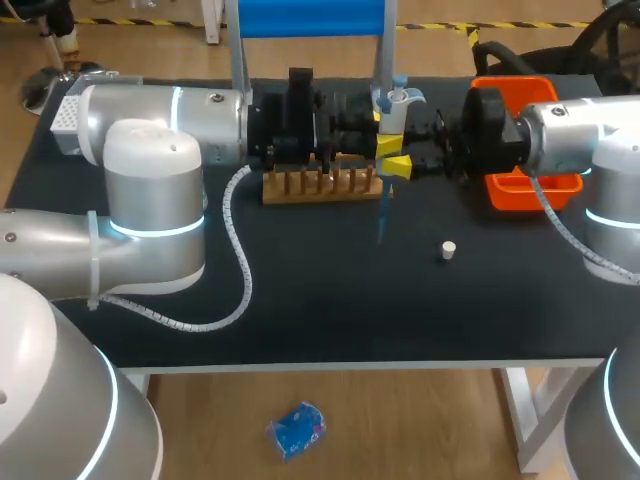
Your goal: Invert the test tube, pick up the pipette, mount the tip to pipette, aspirate from beaker and dispense into the tube, eject the tip, return the pipette, and cap with the stopper.
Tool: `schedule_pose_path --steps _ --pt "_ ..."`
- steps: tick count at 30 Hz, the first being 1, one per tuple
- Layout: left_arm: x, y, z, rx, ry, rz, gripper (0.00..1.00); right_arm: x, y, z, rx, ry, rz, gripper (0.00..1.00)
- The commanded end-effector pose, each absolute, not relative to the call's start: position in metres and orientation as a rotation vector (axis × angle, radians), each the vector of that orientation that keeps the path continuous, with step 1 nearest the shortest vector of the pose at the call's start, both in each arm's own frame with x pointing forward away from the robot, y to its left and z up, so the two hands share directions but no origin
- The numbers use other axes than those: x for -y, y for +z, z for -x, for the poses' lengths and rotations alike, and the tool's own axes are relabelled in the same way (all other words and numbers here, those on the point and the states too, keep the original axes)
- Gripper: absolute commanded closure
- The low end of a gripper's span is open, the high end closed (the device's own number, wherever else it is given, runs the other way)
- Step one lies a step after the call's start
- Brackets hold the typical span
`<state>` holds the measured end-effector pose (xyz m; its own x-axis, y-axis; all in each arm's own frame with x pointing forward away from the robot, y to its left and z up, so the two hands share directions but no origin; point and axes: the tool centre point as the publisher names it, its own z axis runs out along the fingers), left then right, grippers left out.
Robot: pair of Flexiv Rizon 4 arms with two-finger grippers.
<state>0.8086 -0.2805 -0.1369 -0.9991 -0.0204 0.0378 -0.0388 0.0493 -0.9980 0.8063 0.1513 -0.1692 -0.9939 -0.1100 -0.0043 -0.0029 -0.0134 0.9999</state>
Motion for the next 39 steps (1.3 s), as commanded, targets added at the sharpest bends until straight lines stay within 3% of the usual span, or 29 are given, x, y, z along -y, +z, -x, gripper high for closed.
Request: schedule_pose_path --steps 1,14,16,17,18,26,27,39 --pt "0.281 -0.137 -0.808 2.266 2.164 -0.067 1.00 -0.154 -0.170 -0.808 2.152 -2.174 -0.123 0.56" --pt "0.280 -0.137 -0.809 2.267 2.164 -0.070 1.00 -0.154 -0.173 -0.806 2.154 -2.153 -0.100 0.60" --pt "0.280 -0.137 -0.809 2.267 2.164 -0.070 1.00 -0.154 -0.173 -0.806 2.154 -2.154 -0.101 0.71" --pt "0.280 -0.137 -0.809 2.267 2.165 -0.070 1.00 -0.154 -0.173 -0.806 2.153 -2.157 -0.101 0.96" --pt "0.280 -0.137 -0.809 2.267 2.165 -0.070 1.00 -0.154 -0.173 -0.806 2.153 -2.159 -0.101 1.00" --pt "0.280 -0.138 -0.809 2.282 2.197 -0.081 1.00 -0.155 -0.173 -0.807 2.149 -2.159 -0.097 1.00" --pt "0.279 -0.137 -0.809 2.252 2.203 -0.074 0.00 -0.155 -0.173 -0.807 2.148 -2.159 -0.097 1.00" --pt "0.245 -0.117 -0.810 2.393 2.310 -0.196 0.00 -0.144 -0.175 -0.809 2.151 -2.172 -0.106 1.00"
